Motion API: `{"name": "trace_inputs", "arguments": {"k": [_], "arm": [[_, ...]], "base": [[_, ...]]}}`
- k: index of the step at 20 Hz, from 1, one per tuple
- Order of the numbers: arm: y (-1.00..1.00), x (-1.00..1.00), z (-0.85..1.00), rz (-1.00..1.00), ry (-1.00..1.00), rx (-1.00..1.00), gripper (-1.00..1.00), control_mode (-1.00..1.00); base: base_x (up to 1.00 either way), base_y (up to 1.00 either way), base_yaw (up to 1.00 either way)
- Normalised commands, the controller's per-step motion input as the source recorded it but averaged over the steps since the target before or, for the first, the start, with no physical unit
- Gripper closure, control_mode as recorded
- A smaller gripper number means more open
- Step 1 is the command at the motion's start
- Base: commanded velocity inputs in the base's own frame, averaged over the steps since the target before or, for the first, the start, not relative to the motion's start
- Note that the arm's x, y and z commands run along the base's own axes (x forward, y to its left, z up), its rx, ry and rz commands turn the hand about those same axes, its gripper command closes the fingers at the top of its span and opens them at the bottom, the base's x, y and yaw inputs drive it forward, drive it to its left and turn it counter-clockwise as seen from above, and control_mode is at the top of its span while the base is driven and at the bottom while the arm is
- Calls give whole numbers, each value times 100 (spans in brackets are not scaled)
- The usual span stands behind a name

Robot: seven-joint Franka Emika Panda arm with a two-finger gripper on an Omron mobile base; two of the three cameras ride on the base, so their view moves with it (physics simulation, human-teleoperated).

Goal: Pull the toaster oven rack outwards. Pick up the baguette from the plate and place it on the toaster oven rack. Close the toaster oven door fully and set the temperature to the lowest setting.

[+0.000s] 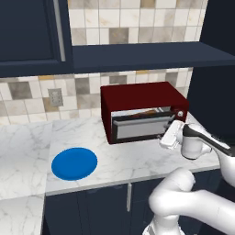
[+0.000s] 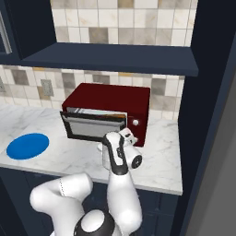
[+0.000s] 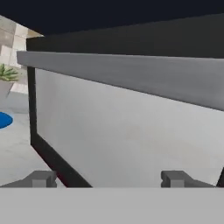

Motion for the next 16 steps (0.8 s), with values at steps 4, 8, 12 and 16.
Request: {"name": "trace_inputs", "arguments": {"k": [4, 8, 12, 16], "arm": [[79, 60, 50, -27, -11, 0, -100, -100], [49, 61, 57, -23, -4, 0, -100, -100], [4, 42, 72, -17, 2, 0, -100, -100], [-8, 20, 88, -7, 12, 0, -100, -100]], "base": [[0, 0, 0], [0, 0, 0], [0, 0, 0], [0, 0, 0]]}}
